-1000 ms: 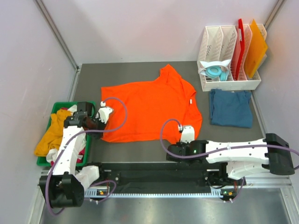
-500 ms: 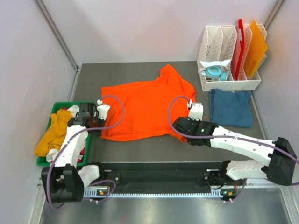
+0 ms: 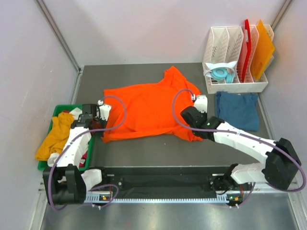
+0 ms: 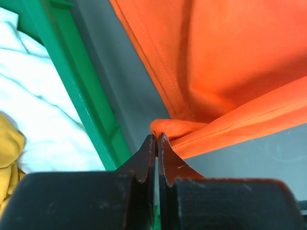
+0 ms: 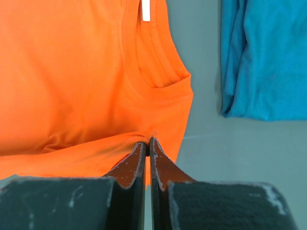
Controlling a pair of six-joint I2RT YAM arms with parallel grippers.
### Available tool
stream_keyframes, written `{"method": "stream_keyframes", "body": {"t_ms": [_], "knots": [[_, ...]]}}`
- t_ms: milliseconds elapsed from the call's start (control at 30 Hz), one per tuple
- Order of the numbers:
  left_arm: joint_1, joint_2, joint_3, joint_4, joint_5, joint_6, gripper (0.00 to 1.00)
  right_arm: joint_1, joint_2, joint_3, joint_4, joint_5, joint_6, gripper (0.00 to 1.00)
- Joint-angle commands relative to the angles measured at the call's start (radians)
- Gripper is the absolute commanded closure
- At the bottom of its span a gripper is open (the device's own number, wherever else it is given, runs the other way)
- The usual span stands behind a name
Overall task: Fold and stack the t-shirts
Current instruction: Fold the flattened tshirt in 1/3 of the way
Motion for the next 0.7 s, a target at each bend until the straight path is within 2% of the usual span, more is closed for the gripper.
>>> {"method": "stream_keyframes", "body": {"t_ms": [0,167,333,667], "knots": [[0.005,-0.005,0.009,0.025,-0.009,-0.02,1.0,-0.027,0.028,0.056,0.076,-0.03,-0.093,1.0],[0.005,-0.02,0.037,-0.056,0.004,0.022,1.0,-0.026,-0.006,0.009,0.064,-0.051,-0.082,1.0],[0.005,-0.025,0.025,0.016,-0.03,0.005,1.0,-0.069,-0.021,-0.028,0.108,-0.066,-0.105,1.0],[0.004,0.084,0.069,0.103,-0.078,-0.056,1.0,-0.191,0.107,0.131,0.229,-0.131,-0.24,1.0]]}}
